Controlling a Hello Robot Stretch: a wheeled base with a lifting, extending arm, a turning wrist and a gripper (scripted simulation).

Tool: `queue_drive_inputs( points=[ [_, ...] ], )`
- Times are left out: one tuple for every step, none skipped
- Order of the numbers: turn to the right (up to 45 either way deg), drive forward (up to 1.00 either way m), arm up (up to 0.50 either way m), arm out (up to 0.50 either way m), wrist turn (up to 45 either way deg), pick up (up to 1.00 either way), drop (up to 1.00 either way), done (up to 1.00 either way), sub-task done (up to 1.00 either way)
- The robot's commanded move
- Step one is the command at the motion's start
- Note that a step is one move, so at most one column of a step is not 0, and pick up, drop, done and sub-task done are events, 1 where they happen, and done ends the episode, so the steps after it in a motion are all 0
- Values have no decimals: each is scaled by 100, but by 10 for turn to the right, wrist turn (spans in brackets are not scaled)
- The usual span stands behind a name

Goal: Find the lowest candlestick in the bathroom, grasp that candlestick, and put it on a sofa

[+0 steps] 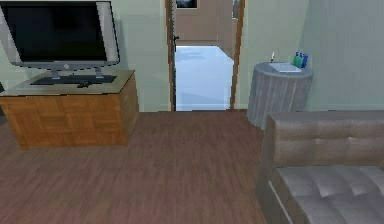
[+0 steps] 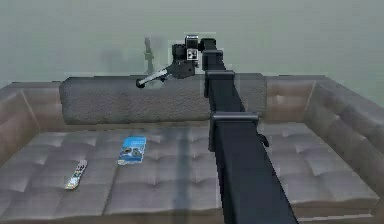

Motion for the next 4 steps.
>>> queue_drive_inputs(
  points=[
    [0, 0, 0, 0, 450, 0, 0, 0, 0],
    [0, 0, 0, 0, 60, 0, 0, 0, 0],
    [0, 0, -30, 0, 0, 0, 0, 0, 0],
    [0, 0, -32, 0, 0, 0, 0, 0, 0]
  ],
)
